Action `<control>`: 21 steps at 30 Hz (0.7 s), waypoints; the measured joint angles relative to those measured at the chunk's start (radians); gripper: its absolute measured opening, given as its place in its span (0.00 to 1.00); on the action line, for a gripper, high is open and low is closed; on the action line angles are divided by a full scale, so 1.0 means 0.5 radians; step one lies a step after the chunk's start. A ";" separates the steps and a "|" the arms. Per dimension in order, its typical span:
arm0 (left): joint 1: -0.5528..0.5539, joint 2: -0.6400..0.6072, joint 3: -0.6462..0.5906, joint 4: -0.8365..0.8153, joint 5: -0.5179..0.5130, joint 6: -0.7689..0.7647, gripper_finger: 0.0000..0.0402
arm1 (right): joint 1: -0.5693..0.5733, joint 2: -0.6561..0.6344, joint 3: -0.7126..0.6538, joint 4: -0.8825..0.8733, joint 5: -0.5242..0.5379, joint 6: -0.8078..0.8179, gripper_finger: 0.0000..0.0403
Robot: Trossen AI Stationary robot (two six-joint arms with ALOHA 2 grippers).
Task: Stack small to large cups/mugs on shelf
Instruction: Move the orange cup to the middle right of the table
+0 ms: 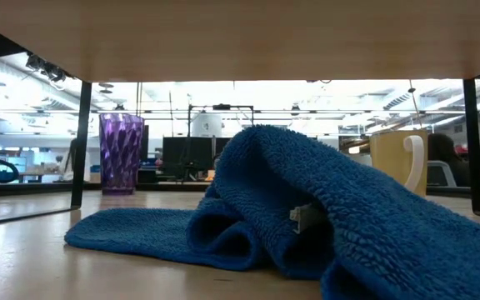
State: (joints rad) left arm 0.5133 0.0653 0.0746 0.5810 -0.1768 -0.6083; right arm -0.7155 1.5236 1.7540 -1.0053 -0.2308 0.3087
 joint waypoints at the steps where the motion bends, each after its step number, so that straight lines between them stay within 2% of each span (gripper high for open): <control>1: 0.000 0.000 0.000 -0.012 0.000 0.001 0.16 | 0.018 0.066 0.061 -0.064 -0.003 -0.019 0.21; 9: 0.000 0.000 -0.001 -0.100 0.001 -0.001 0.17 | 0.151 0.528 0.492 -0.458 0.049 -0.094 0.21; 21: -0.001 0.000 -0.001 -0.224 0.001 -0.003 0.19 | 0.297 0.905 0.538 -0.646 0.141 -0.047 0.21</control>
State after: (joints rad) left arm 0.5129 0.0654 0.0742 0.4693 -0.1764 -0.6098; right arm -0.5669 1.9759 2.0232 -1.3285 -0.1604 0.2852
